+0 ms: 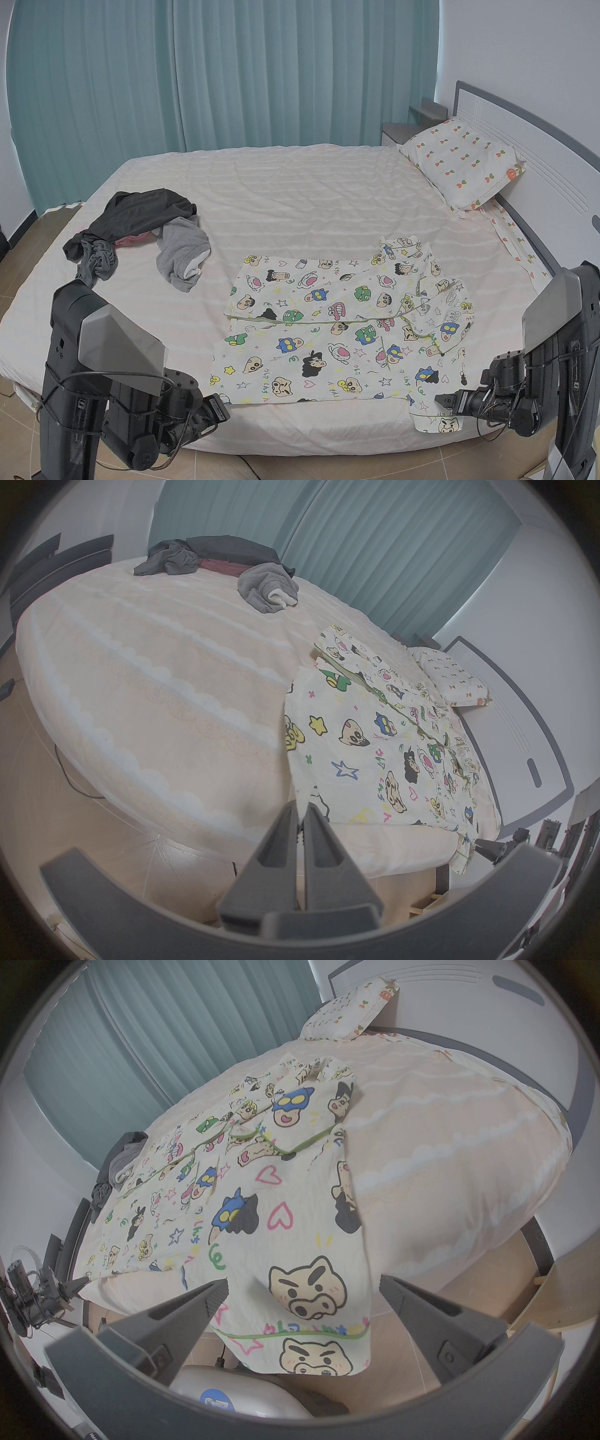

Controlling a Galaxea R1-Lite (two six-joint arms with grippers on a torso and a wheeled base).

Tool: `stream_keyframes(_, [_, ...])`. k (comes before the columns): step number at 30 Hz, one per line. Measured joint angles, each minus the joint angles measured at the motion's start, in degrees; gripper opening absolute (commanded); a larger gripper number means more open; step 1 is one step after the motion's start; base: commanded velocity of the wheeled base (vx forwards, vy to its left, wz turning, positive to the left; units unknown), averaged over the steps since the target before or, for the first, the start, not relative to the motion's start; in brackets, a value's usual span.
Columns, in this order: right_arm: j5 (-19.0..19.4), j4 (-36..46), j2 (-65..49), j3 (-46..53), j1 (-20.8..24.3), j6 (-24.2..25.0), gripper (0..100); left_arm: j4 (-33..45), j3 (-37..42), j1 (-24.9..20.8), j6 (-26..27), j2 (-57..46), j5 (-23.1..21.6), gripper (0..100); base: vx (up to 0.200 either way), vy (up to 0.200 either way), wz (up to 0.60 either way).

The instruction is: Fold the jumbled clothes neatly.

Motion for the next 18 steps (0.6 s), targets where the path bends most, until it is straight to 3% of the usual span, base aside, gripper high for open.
stream_keyframes(4, [1.23,0.00,1.23,-0.61,-0.13,-0.09,100,0.00,0.00,-0.06,0.00,-0.02,-0.02,0,0.000,0.000,0.00])
stream_keyframes(14, [9.67,0.05,2.67,-2.18,-2.89,-4.02,100,0.00,-0.11,0.02,-0.10,-0.05,-0.33,0,0.000,0.000,0.00])
stream_keyframes(18, [10.84,0.05,3.19,-2.96,-3.91,-4.18,100,0.00,-0.10,0.00,-0.10,-0.07,-0.43,0,0.000,0.000,0.00])
